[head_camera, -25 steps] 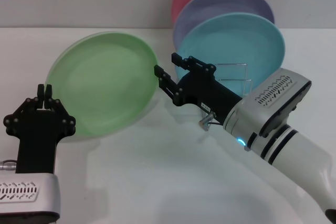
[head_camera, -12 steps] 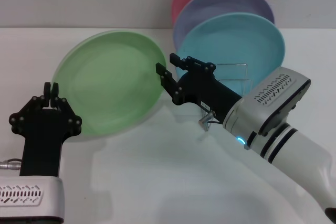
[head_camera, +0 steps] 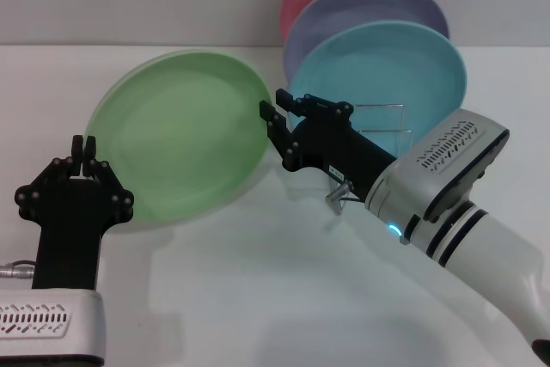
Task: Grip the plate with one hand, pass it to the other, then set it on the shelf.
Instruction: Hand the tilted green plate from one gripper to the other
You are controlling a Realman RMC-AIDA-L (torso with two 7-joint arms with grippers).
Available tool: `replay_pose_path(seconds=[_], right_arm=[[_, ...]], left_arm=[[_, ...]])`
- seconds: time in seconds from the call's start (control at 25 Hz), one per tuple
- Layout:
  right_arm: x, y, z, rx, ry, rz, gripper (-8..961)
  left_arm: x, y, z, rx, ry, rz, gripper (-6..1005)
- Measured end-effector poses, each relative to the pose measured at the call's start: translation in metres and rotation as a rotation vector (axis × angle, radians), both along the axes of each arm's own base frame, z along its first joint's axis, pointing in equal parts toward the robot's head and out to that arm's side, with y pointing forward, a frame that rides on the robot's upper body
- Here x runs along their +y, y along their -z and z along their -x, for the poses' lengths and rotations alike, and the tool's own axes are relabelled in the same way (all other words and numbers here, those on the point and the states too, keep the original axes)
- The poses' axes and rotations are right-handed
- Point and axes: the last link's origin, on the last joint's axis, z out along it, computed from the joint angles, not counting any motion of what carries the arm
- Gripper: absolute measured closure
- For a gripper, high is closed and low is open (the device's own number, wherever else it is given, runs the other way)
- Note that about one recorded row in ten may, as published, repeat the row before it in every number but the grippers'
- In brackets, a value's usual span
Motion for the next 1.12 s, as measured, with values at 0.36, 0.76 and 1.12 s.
replay_pose_path(seconds=[0.36, 0.76, 1.12], right_arm=[[0.0018, -0.0004, 0.0001, -0.006, -0.002, -0.003, 733], [0.0039, -0.0011, 0.0017, -0.003, -0.001, -0.009, 782], [0.0051, -0.0008, 0.0035, -0.004, -0.005, -0.008, 834]], left_arm=[[0.0007, 0.0002, -0.0006, 0.001, 0.004, 0.001, 963], [0.0016, 0.0005, -0.0003, 0.006, 0.007, 0.006, 963], [0.0044, 0.0007, -0.0010, 0.013, 0.016, 0.011, 963]])
